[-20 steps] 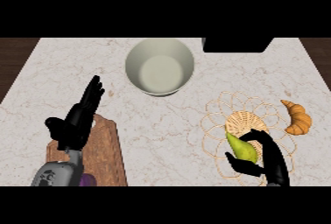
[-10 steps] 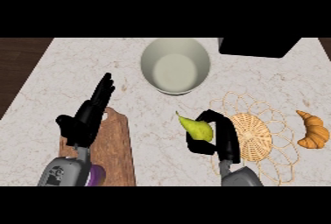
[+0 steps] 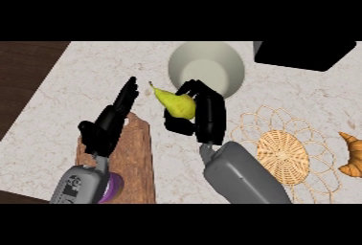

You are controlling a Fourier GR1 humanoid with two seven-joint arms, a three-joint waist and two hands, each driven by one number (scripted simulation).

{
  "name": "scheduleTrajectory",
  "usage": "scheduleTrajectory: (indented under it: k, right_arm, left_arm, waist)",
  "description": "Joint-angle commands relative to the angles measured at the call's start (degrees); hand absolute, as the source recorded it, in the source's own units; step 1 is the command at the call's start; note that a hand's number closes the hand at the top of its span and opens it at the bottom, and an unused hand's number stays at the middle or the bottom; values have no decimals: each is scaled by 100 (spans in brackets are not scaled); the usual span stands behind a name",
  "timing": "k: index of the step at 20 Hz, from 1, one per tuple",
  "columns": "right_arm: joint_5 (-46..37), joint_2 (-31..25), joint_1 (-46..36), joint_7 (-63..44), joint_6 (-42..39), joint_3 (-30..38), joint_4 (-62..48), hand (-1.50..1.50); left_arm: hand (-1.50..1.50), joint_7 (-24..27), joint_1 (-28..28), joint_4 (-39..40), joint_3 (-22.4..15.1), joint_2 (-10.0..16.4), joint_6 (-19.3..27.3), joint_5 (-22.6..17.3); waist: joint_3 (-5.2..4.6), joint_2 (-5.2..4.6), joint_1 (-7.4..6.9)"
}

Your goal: Pick the pear from the placemat and place it in the bowl

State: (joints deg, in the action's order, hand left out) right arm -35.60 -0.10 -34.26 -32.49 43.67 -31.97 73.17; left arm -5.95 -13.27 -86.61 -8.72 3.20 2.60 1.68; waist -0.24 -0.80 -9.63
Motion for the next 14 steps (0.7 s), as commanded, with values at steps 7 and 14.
scheduleTrajectory:
  k: [7,14]
  right_arm:
    - [-1036,9,-2706,-2220,160,-230,-1306,150]
    - [-1256,9,-4445,-3707,-290,-135,-2367,150]
  left_arm:
    - [0,-25,-115,216,25,12,6,54]
    - [0,40,-181,262,49,-109,63,10]
  waist:
    - [-36,90,41]
    - [-26,27,57]
